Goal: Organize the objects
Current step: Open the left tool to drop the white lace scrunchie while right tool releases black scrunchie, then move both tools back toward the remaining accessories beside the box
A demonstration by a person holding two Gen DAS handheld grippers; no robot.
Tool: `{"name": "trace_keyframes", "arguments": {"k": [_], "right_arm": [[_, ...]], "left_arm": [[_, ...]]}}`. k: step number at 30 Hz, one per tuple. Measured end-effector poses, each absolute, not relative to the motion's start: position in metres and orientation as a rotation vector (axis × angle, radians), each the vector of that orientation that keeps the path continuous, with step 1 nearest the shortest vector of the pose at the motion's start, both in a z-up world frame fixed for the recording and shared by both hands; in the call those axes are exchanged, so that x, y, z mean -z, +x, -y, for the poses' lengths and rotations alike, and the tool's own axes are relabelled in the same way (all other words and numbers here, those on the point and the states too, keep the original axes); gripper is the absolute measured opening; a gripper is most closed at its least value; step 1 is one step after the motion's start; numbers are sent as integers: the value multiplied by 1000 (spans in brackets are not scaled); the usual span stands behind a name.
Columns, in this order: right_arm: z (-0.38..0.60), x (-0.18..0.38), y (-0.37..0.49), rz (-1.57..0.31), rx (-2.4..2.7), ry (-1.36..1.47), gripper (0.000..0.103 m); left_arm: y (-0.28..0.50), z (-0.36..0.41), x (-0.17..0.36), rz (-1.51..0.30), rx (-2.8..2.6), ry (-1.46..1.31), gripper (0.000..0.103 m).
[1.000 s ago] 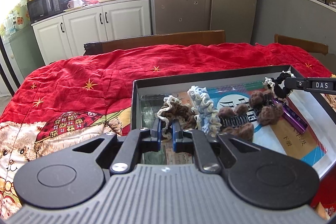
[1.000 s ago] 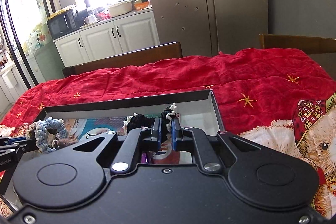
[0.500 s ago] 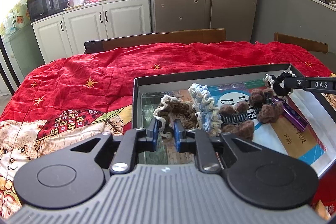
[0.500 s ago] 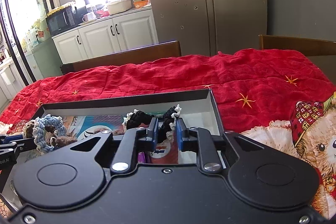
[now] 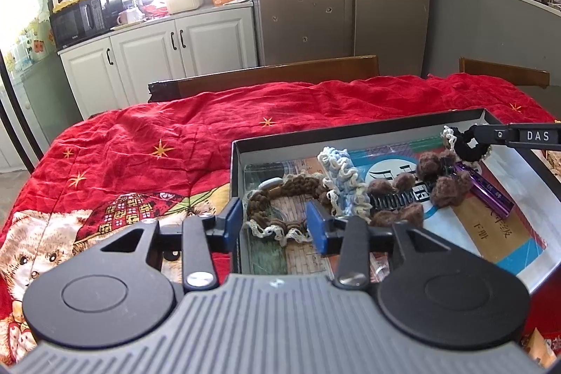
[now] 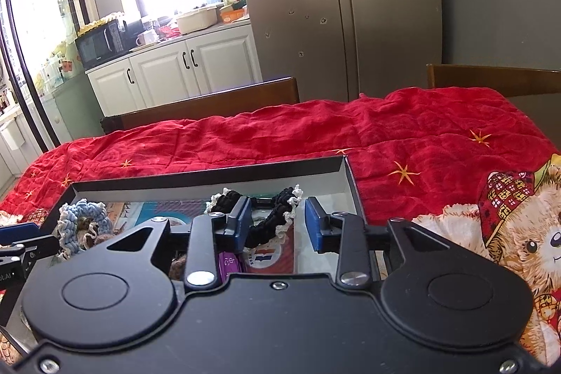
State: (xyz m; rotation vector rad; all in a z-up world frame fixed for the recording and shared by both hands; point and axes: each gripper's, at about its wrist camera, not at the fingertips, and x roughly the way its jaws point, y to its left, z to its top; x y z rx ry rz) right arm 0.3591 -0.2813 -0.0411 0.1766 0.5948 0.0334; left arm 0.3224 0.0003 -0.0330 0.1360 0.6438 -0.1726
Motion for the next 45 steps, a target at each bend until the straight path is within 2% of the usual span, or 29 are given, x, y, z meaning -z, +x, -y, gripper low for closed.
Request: {"name": "trace_keyframes", "arguments": {"k": [22, 45], "right_arm": [[279, 20, 324, -574, -77, 156, 35], [269, -14, 239, -549, -205, 65, 39]], "left_arm": [[298, -2, 17, -633, 170, 130, 68], [242, -2, -9, -592, 192, 126, 75]]}}
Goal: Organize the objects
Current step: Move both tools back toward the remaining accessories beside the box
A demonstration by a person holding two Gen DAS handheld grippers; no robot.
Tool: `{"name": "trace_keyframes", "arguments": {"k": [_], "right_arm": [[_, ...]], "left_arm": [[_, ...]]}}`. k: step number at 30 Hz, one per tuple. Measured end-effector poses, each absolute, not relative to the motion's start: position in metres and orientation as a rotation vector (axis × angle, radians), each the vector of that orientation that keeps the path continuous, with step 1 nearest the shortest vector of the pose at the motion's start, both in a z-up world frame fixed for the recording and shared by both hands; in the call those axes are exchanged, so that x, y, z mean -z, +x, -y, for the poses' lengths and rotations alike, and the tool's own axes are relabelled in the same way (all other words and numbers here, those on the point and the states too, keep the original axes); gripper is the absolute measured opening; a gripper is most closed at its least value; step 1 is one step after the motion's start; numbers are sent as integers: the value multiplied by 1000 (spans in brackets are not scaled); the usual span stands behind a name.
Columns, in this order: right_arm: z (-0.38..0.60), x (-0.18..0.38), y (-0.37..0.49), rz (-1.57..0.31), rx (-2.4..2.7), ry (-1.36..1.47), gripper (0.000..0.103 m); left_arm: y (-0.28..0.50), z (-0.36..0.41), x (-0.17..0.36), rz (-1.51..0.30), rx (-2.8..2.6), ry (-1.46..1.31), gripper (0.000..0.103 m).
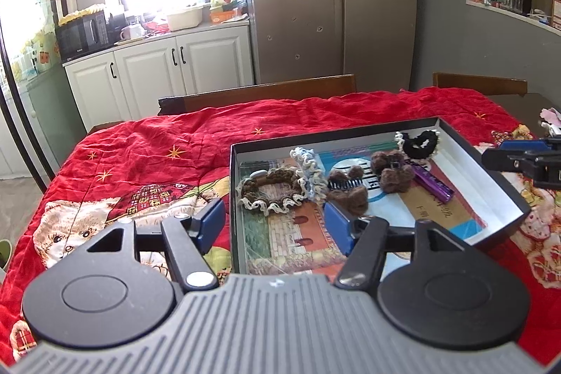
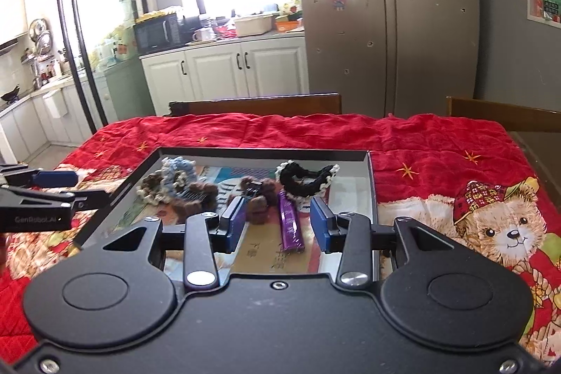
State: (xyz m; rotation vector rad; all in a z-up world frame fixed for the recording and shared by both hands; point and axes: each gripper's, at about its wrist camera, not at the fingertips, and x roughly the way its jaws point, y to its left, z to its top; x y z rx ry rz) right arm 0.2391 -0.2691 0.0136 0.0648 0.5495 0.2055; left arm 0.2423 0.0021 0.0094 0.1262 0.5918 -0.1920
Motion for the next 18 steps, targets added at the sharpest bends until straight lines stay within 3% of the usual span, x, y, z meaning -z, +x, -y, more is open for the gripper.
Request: {"name": "trace_keyframes", "arguments": {"k": [18], "right_arm": [[269, -27, 173, -523, -274, -9, 40]], "left_arm": [[189, -9, -25, -551, 227, 111, 81]]}}
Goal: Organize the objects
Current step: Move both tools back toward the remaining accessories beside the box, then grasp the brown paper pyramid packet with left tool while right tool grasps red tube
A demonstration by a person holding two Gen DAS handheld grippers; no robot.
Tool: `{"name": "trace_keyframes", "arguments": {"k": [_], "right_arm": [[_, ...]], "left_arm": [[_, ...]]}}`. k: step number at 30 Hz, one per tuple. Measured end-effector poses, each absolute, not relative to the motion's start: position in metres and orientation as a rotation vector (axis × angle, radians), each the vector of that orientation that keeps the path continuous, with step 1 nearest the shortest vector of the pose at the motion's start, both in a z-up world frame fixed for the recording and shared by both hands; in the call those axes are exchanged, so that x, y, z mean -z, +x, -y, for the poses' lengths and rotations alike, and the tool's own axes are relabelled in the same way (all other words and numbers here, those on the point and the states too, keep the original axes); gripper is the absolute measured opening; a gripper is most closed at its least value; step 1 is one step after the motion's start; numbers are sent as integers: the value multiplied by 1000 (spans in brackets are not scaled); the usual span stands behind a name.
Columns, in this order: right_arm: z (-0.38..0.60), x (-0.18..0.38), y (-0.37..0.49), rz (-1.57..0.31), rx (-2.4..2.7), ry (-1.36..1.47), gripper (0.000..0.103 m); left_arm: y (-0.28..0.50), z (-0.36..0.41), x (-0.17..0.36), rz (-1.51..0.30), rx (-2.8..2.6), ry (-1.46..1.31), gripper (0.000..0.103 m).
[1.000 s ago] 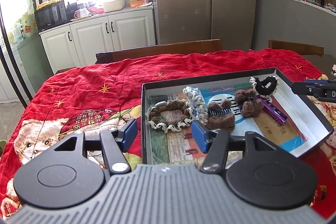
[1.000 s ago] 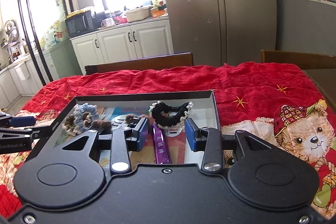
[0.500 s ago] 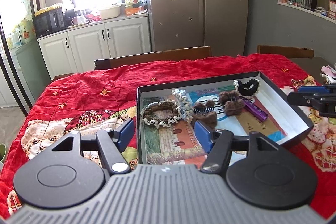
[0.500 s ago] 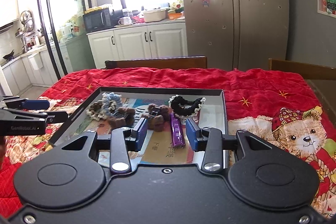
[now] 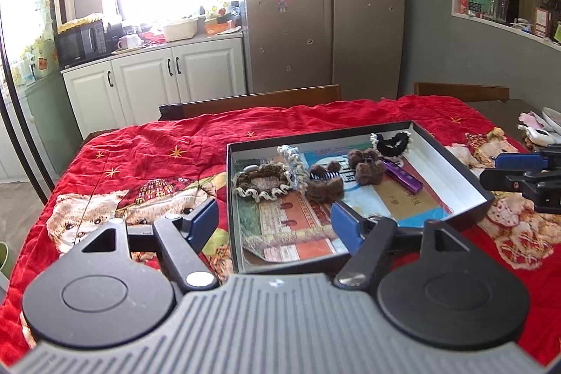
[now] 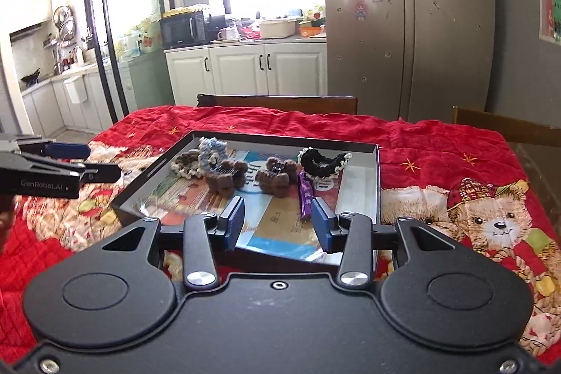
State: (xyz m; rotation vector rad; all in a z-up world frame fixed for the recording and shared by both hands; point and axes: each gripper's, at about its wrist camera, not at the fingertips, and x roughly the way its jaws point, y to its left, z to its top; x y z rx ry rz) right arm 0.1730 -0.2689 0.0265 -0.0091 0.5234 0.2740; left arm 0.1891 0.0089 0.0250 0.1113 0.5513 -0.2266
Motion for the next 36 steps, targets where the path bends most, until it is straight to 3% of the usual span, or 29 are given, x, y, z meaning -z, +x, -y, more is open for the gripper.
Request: {"name": "trace_keyframes", "arguments": {"k": [18, 36], "right_arm": [[263, 9, 121, -541, -378, -99, 44], [261, 57, 130, -607, -424, -160, 44]], "left_arm": [[122, -1, -1, -523, 323, 142, 86], [123, -6, 51, -607, 409, 104, 86]]}}
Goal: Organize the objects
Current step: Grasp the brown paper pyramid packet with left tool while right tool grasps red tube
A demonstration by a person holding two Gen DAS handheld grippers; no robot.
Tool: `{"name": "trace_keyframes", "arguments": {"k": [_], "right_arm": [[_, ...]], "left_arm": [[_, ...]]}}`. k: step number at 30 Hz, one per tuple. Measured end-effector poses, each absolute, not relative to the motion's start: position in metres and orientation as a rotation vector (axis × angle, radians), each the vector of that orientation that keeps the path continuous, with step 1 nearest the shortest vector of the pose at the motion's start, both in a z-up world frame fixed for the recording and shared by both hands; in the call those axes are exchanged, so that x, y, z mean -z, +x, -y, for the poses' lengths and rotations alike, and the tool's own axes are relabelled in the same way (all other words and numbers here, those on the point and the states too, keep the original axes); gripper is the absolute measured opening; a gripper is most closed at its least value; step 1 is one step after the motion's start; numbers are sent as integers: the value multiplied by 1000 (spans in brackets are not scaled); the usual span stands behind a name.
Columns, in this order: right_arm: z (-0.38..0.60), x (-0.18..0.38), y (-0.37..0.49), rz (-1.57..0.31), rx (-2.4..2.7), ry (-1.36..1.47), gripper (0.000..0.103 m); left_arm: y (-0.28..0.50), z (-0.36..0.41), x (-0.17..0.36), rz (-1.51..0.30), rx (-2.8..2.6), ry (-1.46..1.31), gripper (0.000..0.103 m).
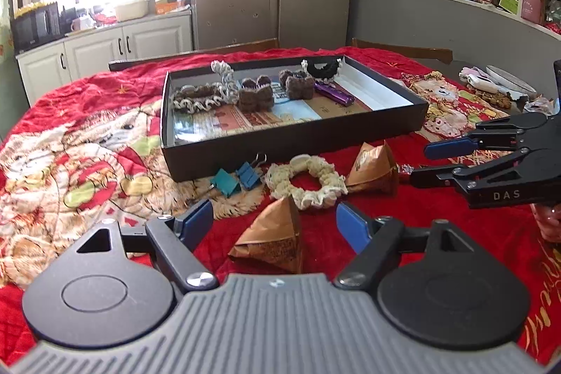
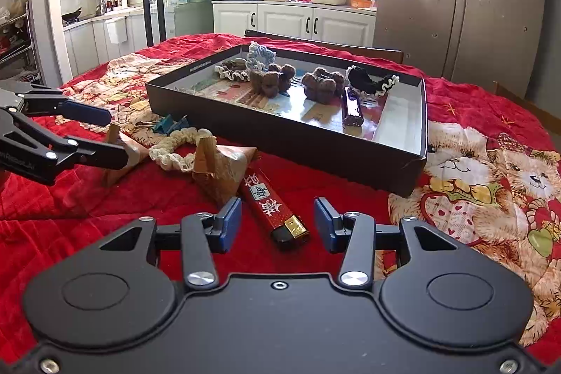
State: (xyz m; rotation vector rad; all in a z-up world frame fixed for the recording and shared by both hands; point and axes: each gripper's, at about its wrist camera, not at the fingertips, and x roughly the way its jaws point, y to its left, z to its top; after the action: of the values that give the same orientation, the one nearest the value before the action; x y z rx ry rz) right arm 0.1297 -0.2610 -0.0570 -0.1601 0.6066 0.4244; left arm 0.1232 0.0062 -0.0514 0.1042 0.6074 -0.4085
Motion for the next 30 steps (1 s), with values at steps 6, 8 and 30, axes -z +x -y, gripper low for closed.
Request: {"name": "trace_keyframes", "arguments": {"k": [6, 8, 30], "right_arm": [[259, 64, 136, -618, -427, -172, 44], [257, 66, 138, -618, -434, -172, 45], [247, 73, 154, -631, -501, -164, 31]], "left_arm": [[125, -6, 59, -613, 405, 112, 86], [126, -7, 60, -615, 406, 105, 86], [133, -12, 71, -664, 414, 61, 53]]}}
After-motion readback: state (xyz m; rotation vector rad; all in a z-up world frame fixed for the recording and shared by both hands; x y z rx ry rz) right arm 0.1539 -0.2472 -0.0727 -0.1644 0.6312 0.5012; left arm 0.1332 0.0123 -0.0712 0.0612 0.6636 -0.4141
